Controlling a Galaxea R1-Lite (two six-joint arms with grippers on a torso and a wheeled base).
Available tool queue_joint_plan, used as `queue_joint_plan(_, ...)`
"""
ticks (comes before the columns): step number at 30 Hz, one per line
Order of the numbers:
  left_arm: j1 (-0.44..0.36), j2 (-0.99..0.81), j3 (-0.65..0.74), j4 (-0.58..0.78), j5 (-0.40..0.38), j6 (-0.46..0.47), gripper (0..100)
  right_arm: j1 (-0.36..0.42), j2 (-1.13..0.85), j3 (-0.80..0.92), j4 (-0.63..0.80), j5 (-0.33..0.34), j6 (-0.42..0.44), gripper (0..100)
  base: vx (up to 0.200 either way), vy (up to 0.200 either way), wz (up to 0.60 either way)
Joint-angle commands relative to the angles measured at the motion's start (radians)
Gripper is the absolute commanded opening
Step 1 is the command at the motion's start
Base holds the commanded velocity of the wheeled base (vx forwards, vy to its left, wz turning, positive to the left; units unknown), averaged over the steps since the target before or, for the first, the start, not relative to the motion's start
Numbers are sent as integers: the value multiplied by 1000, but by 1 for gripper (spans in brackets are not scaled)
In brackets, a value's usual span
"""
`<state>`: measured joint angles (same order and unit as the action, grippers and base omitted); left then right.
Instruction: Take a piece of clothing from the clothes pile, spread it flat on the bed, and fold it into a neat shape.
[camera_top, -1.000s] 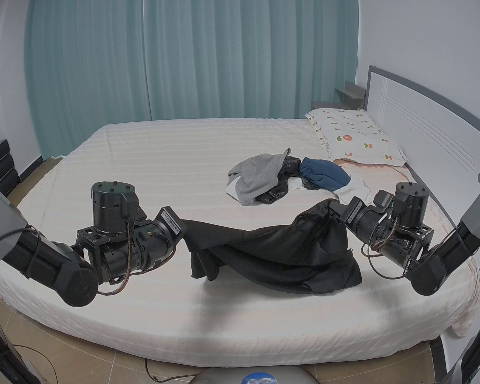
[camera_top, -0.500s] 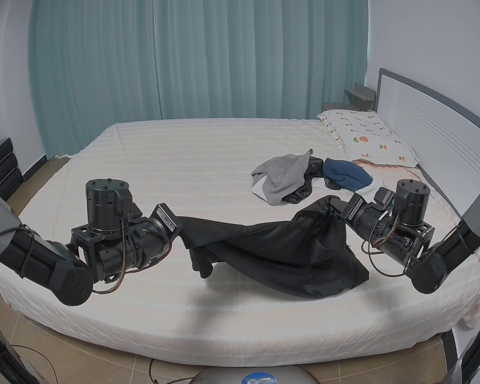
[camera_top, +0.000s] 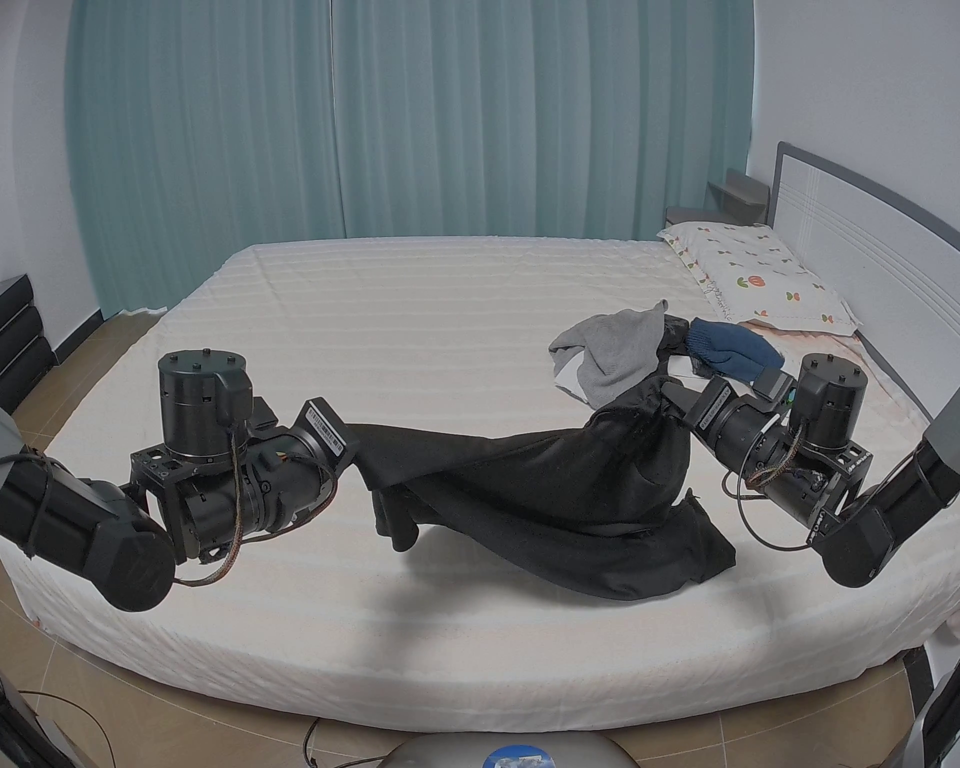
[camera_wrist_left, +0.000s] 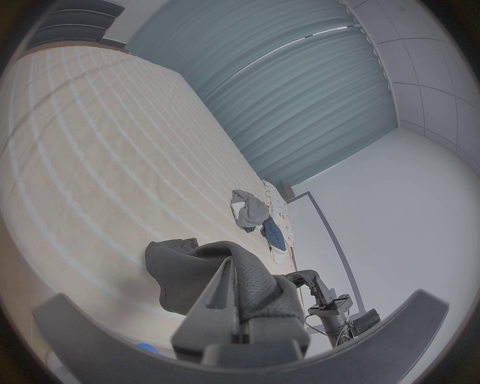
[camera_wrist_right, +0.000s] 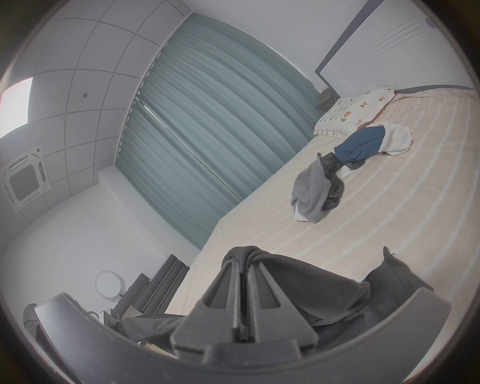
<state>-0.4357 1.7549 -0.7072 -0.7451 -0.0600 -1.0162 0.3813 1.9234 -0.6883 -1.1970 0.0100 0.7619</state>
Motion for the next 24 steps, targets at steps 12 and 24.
queue_joint_plan(12, 12, -12, 6, 1, 0, 8, 0, 2, 3, 1, -3, 2, 0, 0, 0, 200, 0)
queue_joint_plan(24, 8, -43, 46, 24, 0, 16, 0, 2, -29, 42, 1, -5, -7, 0, 0, 67, 0)
